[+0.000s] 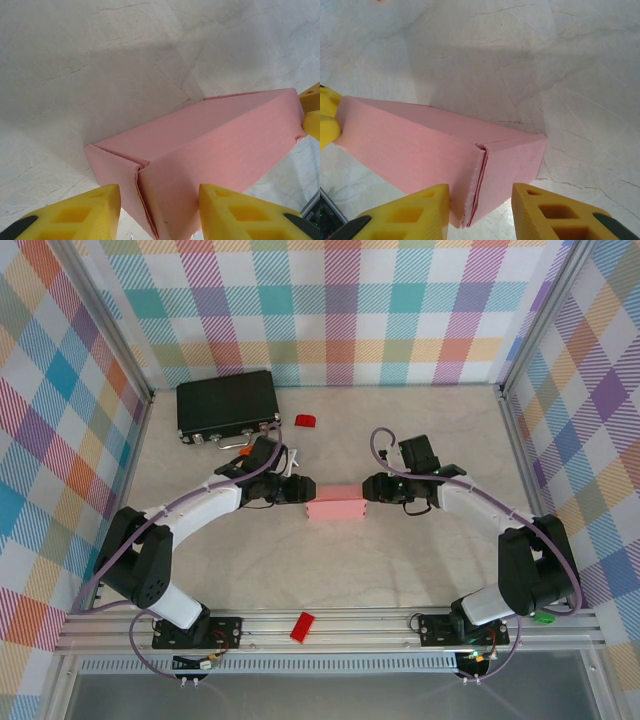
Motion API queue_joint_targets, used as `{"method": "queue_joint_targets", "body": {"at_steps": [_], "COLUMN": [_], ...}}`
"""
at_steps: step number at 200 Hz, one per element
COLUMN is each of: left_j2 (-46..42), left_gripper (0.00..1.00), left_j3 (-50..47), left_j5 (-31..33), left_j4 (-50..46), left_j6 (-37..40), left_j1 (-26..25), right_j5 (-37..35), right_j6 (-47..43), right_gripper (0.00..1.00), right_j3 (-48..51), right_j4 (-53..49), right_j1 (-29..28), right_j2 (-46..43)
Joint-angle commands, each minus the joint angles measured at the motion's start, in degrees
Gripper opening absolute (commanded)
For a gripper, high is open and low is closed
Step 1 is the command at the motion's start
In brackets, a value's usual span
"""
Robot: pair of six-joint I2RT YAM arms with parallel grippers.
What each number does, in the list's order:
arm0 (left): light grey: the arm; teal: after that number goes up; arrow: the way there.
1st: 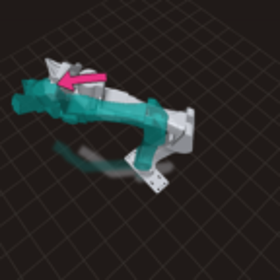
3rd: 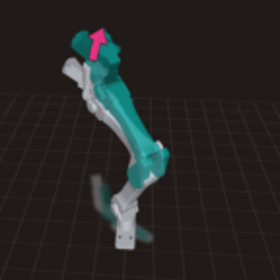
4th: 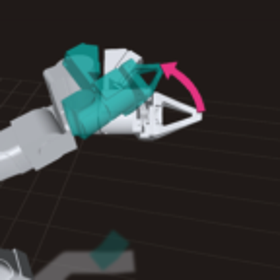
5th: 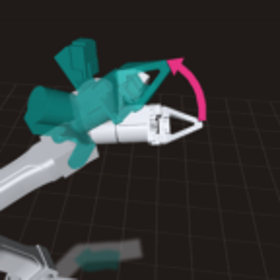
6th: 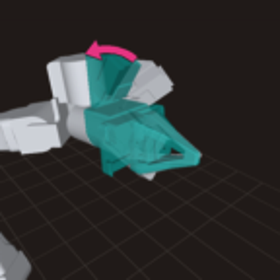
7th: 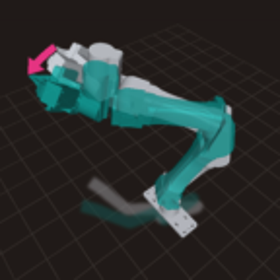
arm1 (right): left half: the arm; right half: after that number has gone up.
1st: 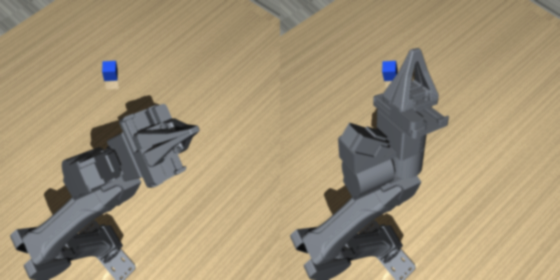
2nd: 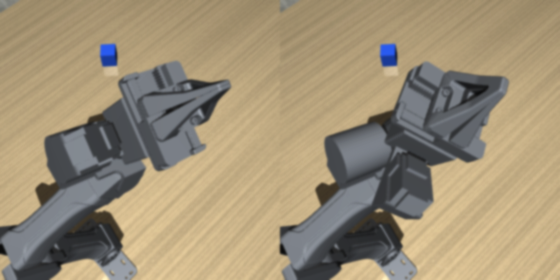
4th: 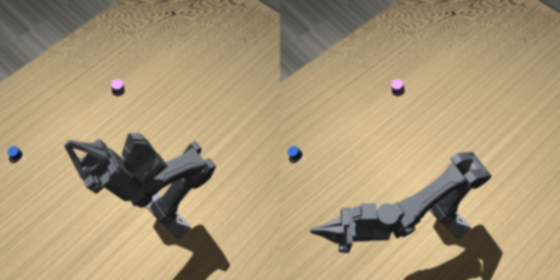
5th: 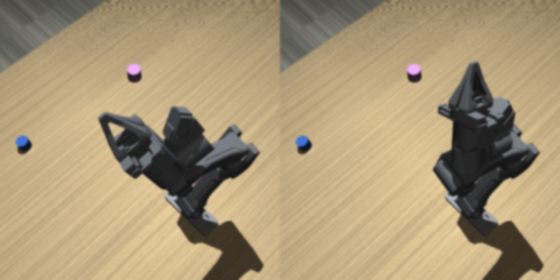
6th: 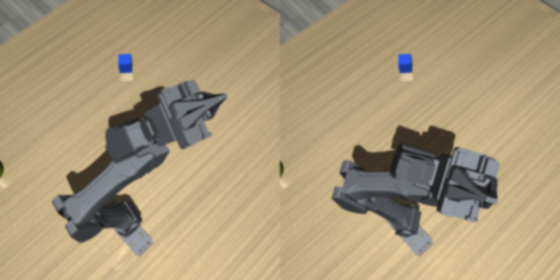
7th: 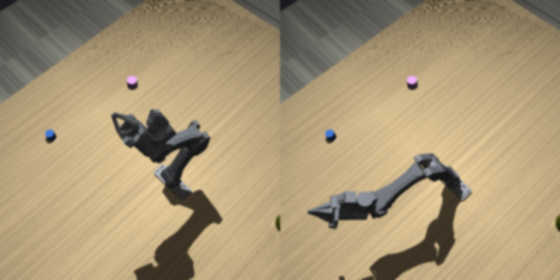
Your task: Fold the paper box
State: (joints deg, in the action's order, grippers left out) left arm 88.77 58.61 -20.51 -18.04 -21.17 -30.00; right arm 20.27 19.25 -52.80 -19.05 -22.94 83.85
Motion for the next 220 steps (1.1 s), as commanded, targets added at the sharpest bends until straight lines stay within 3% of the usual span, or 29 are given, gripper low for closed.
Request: {"method": "queue_joint_targets", "body": {"at_steps": [1, 115, 220], "left_j2": [1.2, 1.2, -4.5], "left_gripper": [0.44, 0.36, 0.34], "left_j3": [-1.4, -3.8, -11.3], "left_j5": [-0.3, -0.8, -0.1], "left_j4": [-2.8, -2.1, 8.4], "left_j6": [1.5, 1.9, 4.0], "left_j1": [-0.6, -0.6, -2.7], "right_j5": [-0.1, 1.2, 1.0], "right_j6": [-0.5, -0.2, -3.3], "right_gripper": [0.37, 0.36, 0.34], "right_j3": [2.0, 3.7, 9.6], "right_j4": [-1.7, -0.8, 4.7], "right_j1": [-0.3, -0.3, -4.8], "right_j2": [0.9, 0.8, -4.6]}}
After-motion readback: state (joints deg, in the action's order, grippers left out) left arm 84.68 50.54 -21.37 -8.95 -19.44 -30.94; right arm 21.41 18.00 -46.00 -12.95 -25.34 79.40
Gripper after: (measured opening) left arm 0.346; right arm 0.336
